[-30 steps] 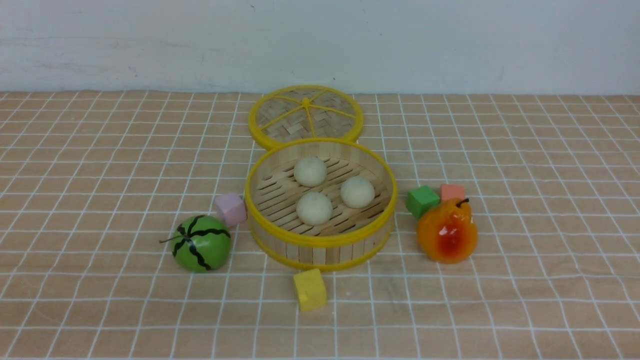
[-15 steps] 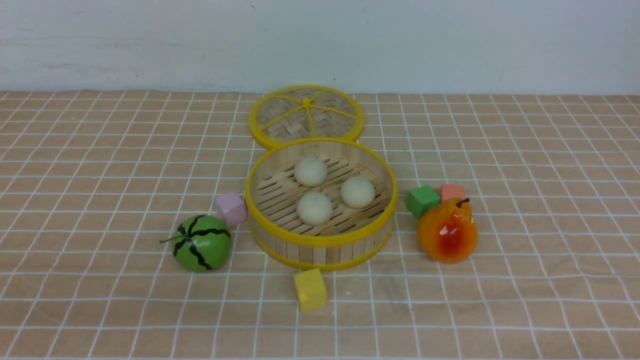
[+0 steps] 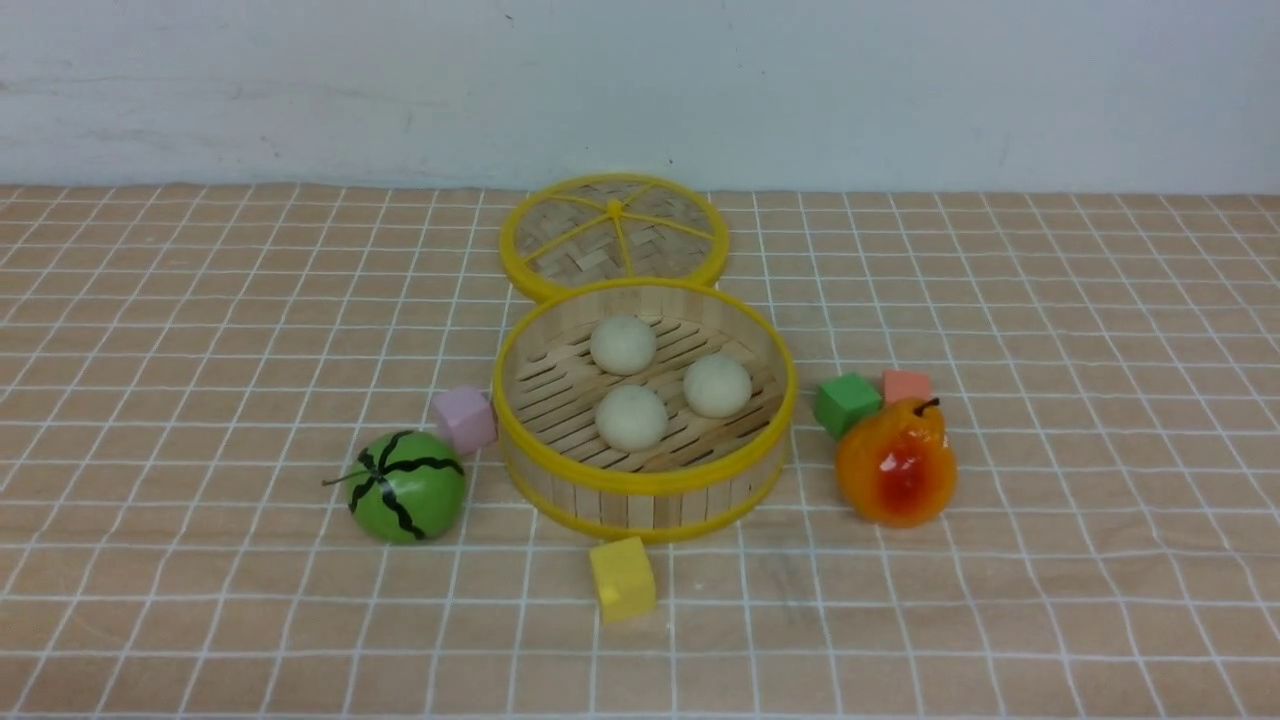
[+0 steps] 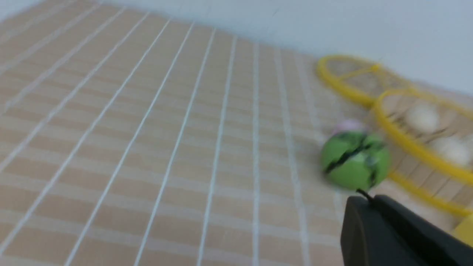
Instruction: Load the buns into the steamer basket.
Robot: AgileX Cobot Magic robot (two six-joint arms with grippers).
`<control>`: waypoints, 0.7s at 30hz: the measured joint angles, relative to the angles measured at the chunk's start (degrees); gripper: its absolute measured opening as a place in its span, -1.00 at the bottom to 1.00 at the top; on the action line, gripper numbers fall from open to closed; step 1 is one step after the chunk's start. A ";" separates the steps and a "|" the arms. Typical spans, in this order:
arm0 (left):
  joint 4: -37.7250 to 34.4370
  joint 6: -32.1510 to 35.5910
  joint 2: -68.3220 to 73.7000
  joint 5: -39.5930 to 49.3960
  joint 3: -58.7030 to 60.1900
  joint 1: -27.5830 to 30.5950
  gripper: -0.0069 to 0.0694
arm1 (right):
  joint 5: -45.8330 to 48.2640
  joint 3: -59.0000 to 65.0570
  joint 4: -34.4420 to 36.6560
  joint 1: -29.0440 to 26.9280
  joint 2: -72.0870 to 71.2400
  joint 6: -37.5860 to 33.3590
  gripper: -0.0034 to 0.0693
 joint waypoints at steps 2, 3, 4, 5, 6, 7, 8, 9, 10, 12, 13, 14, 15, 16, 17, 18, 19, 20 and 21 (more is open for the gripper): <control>-0.40 0.18 0.00 0.26 2.36 0.71 -0.83 | 0.00 0.00 0.00 0.00 0.00 0.00 -0.24; -0.49 0.25 0.00 0.71 4.96 1.24 -0.82 | 0.00 0.00 0.00 0.00 0.00 0.00 -0.24; -0.49 0.29 0.00 0.85 5.40 1.24 -0.82 | 0.00 0.00 0.00 0.00 0.00 0.00 -0.24; -0.43 0.29 0.00 0.47 6.21 1.37 -0.82 | 0.00 0.00 0.00 0.00 0.00 0.00 -0.24; -0.43 0.29 0.00 -0.34 6.37 1.37 -0.81 | 0.00 0.00 0.00 0.00 0.00 0.00 -0.24; -0.43 0.29 0.00 -1.20 6.43 1.37 -0.81 | 0.00 0.00 0.00 0.00 0.00 0.00 -0.24; -0.43 0.29 0.00 -1.93 6.43 1.37 -0.81 | 0.00 0.00 0.00 0.00 0.00 0.00 -0.24; -0.39 0.29 0.00 -2.04 6.43 1.37 -0.81 | 0.00 0.00 0.00 0.00 0.00 0.00 -0.24; -0.39 0.29 0.00 -2.15 6.43 1.37 -0.80 | 0.00 0.00 0.00 0.00 0.00 0.00 -0.24; -0.39 0.29 0.00 -2.15 6.43 1.37 -0.80 | 0.00 0.00 0.00 0.00 0.00 0.00 -0.24; -0.39 0.29 0.00 -2.28 6.43 1.37 -0.80 | 0.00 0.00 0.00 0.00 0.00 0.00 -0.24; -0.39 0.29 0.00 -2.28 6.43 1.37 -0.79 | 0.00 0.00 0.00 0.00 0.00 0.00 -0.24; -0.39 0.29 0.00 -2.34 6.43 1.37 -0.79 | 0.00 0.00 0.00 0.00 0.00 0.00 -0.24; -0.39 0.29 0.00 -2.33 6.43 1.37 -0.79 | 0.00 0.00 0.00 0.00 0.00 0.00 -0.24; -0.39 0.29 0.00 -2.39 6.45 1.37 -0.79 | 0.00 0.00 0.00 0.00 0.00 0.00 -0.24; -0.39 0.29 0.00 -2.39 6.45 1.37 -0.78 | 0.00 0.00 0.00 0.00 0.00 0.00 -0.24; -0.39 0.29 0.00 -2.39 6.45 1.37 -0.78 | 0.00 0.00 0.00 0.00 0.00 0.00 -0.24; -0.39 0.29 0.00 -2.39 6.45 1.37 -0.77 | 0.00 0.00 0.00 0.00 0.00 0.00 -0.24; -0.39 0.29 0.00 -2.39 6.45 1.37 -0.77 | 0.00 0.00 0.00 0.00 0.00 0.00 -0.24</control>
